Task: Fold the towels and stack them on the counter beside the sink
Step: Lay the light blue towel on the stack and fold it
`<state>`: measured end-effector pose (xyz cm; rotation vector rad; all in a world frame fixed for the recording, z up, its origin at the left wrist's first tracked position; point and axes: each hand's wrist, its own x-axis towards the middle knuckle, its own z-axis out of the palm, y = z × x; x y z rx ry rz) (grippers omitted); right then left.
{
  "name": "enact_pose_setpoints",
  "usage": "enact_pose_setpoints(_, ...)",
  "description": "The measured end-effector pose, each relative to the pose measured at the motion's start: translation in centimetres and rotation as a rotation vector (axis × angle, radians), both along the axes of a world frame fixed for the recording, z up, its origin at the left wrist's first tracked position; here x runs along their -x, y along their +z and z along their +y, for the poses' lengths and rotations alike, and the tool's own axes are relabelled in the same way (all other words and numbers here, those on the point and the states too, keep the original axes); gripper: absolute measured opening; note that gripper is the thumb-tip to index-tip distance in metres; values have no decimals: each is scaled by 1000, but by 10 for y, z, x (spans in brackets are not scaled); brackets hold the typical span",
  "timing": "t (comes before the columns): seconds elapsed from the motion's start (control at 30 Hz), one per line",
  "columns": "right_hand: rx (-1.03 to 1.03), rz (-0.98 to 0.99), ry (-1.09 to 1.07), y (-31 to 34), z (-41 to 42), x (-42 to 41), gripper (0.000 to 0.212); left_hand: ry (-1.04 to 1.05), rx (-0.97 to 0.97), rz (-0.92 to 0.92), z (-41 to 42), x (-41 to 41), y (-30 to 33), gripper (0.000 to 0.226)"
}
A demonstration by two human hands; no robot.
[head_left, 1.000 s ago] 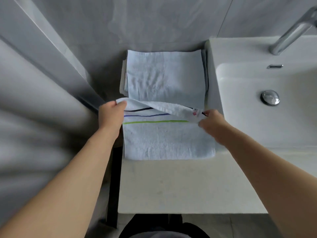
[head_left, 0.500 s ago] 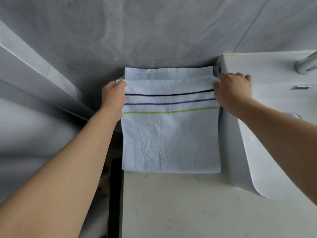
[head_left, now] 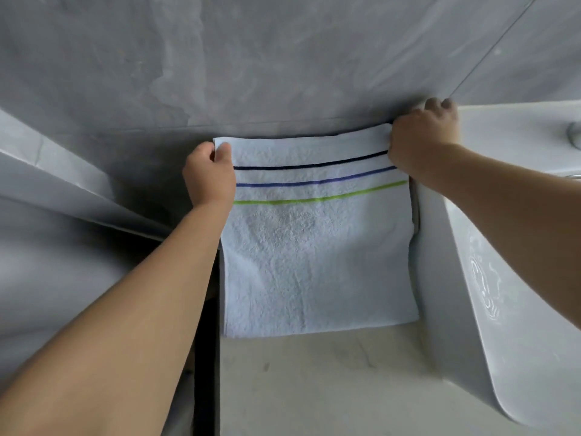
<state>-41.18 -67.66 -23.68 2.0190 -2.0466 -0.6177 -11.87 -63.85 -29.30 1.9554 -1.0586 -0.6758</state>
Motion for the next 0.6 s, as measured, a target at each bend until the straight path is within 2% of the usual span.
enact_pose_setpoints(0.17,32,78,55,-11,3,4,30,41,27,-136,-7,7,-7,44)
enact_pose_setpoints(0.3,7,72,37,-17,10,4,31,76,101,-155,-4,5,-15,35)
enact_pose_setpoints(0.43,-52,126,4,-13,11,-4,41,97,52,-197,-6,11,-9,21)
enact_pose_setpoints(0.5,20,21,-70,-7,11,-13,54,110,154,-150,-2,12,-3,15)
enact_pose_setpoints(0.53,106,-73,-88,-5,14,-19,57,106,246,-207,4,12,-1,15)
enact_pose_setpoints(0.6,265,-284,24,-8,29,-33,54,-6,417,-435,26,21,0,17)
